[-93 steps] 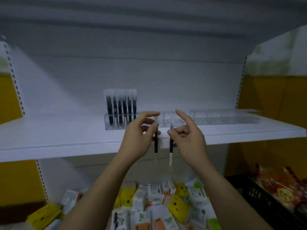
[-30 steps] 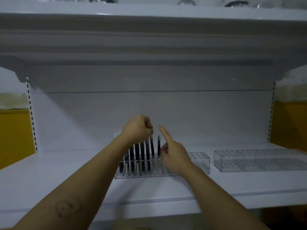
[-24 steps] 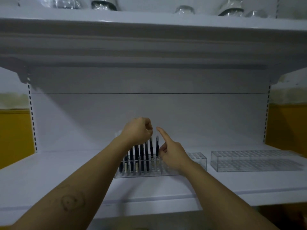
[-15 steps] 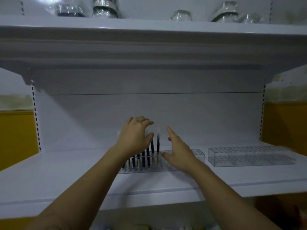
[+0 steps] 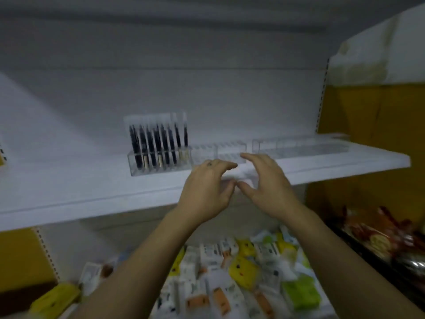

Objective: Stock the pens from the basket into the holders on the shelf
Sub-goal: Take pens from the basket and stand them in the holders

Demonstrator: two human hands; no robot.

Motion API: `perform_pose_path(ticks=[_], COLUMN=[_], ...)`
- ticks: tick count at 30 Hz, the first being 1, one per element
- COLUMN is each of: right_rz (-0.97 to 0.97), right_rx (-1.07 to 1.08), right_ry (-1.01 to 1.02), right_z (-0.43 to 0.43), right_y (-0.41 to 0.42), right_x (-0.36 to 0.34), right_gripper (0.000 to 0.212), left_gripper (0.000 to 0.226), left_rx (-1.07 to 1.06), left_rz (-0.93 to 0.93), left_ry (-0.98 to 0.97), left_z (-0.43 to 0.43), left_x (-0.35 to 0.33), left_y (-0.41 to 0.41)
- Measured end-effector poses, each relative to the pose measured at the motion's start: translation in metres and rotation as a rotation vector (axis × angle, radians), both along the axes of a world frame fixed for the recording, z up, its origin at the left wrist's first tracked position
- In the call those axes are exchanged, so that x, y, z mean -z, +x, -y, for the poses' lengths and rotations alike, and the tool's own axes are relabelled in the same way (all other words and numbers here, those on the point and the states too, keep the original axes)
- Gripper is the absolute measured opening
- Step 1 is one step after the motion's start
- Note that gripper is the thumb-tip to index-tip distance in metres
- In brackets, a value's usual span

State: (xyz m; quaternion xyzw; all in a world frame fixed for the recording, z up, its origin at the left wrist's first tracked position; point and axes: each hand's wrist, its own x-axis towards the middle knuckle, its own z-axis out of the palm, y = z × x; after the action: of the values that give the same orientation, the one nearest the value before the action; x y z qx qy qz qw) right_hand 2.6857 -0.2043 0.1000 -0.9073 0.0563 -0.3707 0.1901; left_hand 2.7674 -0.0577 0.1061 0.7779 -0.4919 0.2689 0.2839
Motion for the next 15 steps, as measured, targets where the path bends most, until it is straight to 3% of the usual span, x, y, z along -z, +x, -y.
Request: perform_pose_path(ticks=[7,15], right_rz=[-0.112,-0.460], right_rx=[0.095,0.115], right_ry=[-0.055,-0.070], right_z=[0.018,0.028], right_y=[-0.067,-0.099], right_x=[0.063,0.171], right_gripper=[0.055,0.056], left_gripper=[0.034,0.054], left_rx=[0.030,0.010], left_rz=[-0.091,-0.329], left_ry=[0.071,0.341], left_z=[0.014,0.020], left_x=[0.088,0.204], left_y=[-0.038,-0.060])
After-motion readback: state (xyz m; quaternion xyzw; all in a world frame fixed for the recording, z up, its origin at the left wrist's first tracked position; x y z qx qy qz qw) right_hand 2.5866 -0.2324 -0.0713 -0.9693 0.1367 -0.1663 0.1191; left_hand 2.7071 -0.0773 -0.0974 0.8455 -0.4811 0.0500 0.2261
